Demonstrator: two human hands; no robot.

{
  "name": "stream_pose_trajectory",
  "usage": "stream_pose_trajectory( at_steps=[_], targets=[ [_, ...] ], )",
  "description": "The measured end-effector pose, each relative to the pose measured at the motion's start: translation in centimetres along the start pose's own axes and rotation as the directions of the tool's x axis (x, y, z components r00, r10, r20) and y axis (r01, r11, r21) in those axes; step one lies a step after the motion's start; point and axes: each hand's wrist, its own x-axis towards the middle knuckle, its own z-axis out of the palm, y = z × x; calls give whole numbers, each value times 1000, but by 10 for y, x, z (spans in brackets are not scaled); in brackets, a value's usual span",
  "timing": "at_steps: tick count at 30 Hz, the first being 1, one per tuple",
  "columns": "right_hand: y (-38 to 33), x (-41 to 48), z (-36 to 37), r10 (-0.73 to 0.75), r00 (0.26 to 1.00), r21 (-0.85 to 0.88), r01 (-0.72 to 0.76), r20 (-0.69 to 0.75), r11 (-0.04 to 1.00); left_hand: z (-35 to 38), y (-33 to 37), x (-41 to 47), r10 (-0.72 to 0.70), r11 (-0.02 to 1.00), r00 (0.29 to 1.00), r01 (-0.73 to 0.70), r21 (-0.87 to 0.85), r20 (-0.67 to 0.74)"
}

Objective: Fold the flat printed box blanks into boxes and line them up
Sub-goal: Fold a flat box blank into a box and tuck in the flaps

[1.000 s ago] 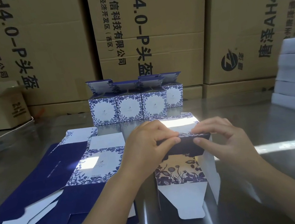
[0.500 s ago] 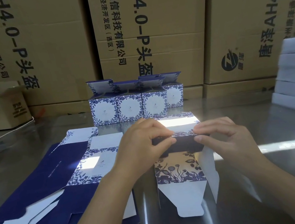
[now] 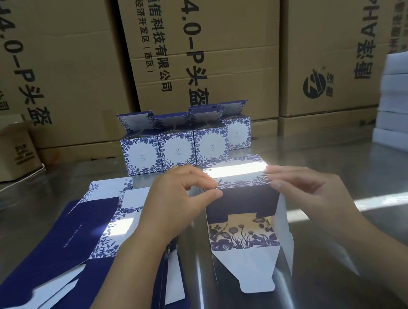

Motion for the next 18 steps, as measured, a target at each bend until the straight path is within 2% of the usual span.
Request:
stream_pose_trajectory(
  at_steps=[2, 4, 5, 7, 9, 10, 12, 14, 18],
  targets=[
    [4, 0, 1, 41, 999, 85, -40, -13, 996, -1, -3, 1, 1, 1000, 1000, -1, -1, -5],
    [12, 2, 1, 129, 992, 57, -129, -2, 990, -3, -8, 1, -28, 1000, 1000, 28, 9, -9],
    [16, 4, -1, 182, 983, -17, -182, 25, 983, -4, -10, 2, -51, 998, 999, 51, 20, -10],
    [26, 8, -6, 300, 939, -280, -247, 165, 928, -6, -15, 2, -88, 995, 996, 88, 53, -11],
    [34, 8, -12, 438, 833, -505, -233, 337, 831, -6, -16, 2, -113, 989, 994, 113, 96, 1],
    [36, 7, -13, 489, 776, -555, -220, 398, 802, -6, -16, 2, -126, 985, 992, 124, 123, 8],
    [38, 3, -14, 505, 723, -630, -124, 472, 767, -4, -16, 2, -152, 974, 988, 147, 171, 19],
    [40, 3, -13, 459, 734, -661, -19, 500, 750, -2, -16, 2, -179, 966, 983, 170, 193, 29],
    [38, 4, -14, 454, 720, -610, -53, 525, 791, -1, -16, 2, -200, 958, 978, 185, 222, 51]
  ],
)
